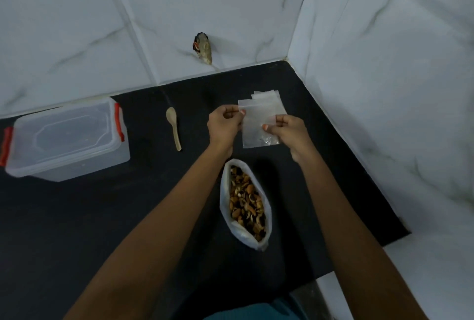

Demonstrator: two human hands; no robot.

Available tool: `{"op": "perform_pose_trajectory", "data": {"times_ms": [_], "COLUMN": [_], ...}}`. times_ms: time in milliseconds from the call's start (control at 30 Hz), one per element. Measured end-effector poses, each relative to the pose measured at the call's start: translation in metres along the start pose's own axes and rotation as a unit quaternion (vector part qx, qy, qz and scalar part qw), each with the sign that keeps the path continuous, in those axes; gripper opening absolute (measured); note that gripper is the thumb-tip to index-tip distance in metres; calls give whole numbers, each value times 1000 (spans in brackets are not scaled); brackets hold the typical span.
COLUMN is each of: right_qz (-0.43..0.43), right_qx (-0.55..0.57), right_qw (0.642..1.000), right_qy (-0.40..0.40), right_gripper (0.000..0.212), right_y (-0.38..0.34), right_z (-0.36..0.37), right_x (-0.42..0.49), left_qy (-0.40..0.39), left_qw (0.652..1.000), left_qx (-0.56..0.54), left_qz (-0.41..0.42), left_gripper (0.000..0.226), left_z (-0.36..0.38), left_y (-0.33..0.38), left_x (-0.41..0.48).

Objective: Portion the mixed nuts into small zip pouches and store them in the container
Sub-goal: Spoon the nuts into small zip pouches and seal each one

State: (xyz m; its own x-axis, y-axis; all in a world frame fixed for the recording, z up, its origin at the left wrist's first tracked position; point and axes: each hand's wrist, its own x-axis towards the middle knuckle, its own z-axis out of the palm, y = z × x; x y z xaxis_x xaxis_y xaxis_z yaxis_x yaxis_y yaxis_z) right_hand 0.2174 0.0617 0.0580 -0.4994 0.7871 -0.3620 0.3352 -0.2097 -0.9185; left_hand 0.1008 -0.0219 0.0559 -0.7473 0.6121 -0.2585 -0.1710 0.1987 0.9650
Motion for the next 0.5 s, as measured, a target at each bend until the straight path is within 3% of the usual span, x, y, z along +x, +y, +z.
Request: {"op": "perform_pose_trajectory", "data": {"times_ms": [300, 500], "right_qz": [5, -82], "right_qx": [32, -108], "right_qw": [998, 987], "right_qy": [-54, -82], "right_gripper": [17, 12], "right_y": [15, 18], "right_z": [40, 81], "right_x": [-75, -116], "left_qy": [-56, -88], "left_qw": [998, 989], "left_qx": [19, 116], "left_qz": [12, 20], "left_gripper": [13, 13], "left_z": [-81, -138], "left_y": [0, -19], "left_x": [-75, -101]}}
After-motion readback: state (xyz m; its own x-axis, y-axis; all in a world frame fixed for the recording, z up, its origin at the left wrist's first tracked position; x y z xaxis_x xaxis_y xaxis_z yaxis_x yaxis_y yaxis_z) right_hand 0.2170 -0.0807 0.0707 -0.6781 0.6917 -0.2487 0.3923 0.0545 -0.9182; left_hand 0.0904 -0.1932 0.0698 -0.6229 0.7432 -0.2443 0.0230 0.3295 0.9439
